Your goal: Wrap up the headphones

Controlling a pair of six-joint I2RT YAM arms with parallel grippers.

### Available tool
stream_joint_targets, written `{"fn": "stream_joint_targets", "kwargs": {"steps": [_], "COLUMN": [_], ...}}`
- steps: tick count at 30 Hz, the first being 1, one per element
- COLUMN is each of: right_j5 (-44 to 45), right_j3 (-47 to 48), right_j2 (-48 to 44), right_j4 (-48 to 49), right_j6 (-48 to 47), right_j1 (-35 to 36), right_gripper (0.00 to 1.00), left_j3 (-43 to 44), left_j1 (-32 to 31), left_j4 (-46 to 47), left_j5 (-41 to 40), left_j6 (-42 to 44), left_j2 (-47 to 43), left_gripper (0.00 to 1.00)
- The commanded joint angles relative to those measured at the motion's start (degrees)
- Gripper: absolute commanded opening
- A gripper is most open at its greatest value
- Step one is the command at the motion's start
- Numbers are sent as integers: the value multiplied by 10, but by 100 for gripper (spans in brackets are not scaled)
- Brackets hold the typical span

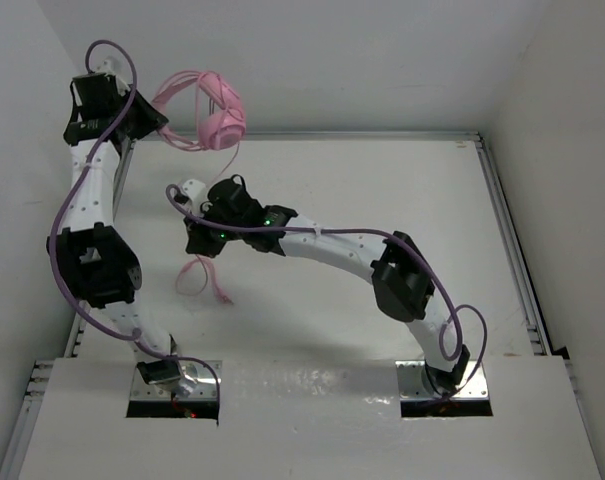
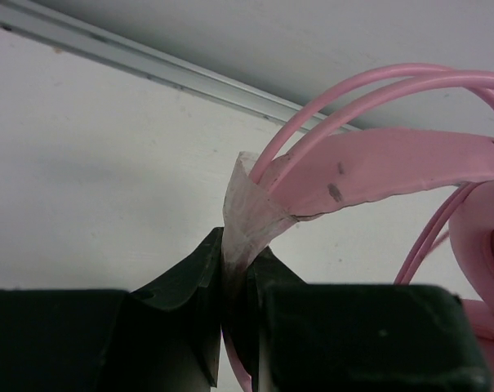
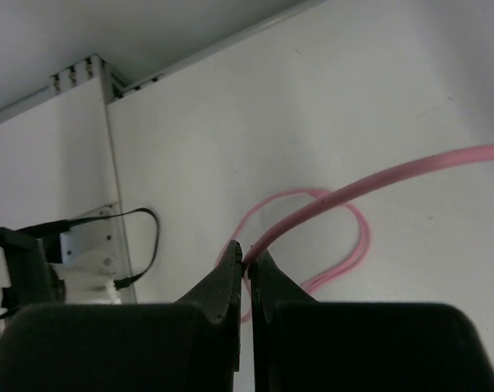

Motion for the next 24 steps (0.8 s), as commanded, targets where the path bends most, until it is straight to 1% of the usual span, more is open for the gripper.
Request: {"fn": "stream_joint_targets", "kwargs": {"steps": [1, 2, 3, 4, 5, 6, 7, 8, 9, 11, 13, 16, 20, 22, 24], "right_j5": [-65, -76, -83, -84, -86, -80, -68, -55, -28, 0, 45, 69, 113, 117, 113], "right_j3": [56, 69, 85, 116, 130, 141, 154, 155, 154, 148, 146, 137, 151, 167, 162], "right_j2": [-12, -25, -33, -40, -59, -72, -85, -115, -130, -164, -180, -204, -215, -213, -219], "right_j4": [-9, -13, -18, -28, -34, -39, -52, -57, -60, -81, -122, -164, -207, -223, -232], "right_j6": [9, 9, 8, 10, 10, 6, -11, -19, -26, -37, -43, -24, -24, -31, -48], "right_j1": [10, 17, 19, 20, 20, 18, 16, 7, 1, -28, -65, -115, -154, -173, -177], "right_gripper": [0, 0, 0, 0, 0, 0, 0, 0, 0, 0, 0, 0, 0, 0, 0], "left_j3": [-8, -24, -35, -62, -77, -93, -121, -131, -137, -148, -156, -166, -169, -178, -175], "left_j1": [-31, -50, -60, -69, -78, -92, -99, -108, -113, -117, -118, -118, -129, -129, -129], "left_j4": [59, 62, 65, 70, 83, 90, 98, 103, 103, 96, 93, 96, 79, 74, 73], "left_j5": [-56, -103, -120, -133, -145, -160, -162, -160, -158, -156, -161, -178, -161, -152, -137], "left_j6": [57, 76, 117, 139, 158, 194, 209, 231, 258, 290, 310, 348, 427, 443, 407], "left_j2": [-51, -48, -48, -47, -48, -51, -58, -60, -61, -60, -64, -76, -85, -89, -85], "left_gripper": [0, 0, 0, 0, 0, 0, 0, 0, 0, 0, 0, 0, 0, 0, 0]}}
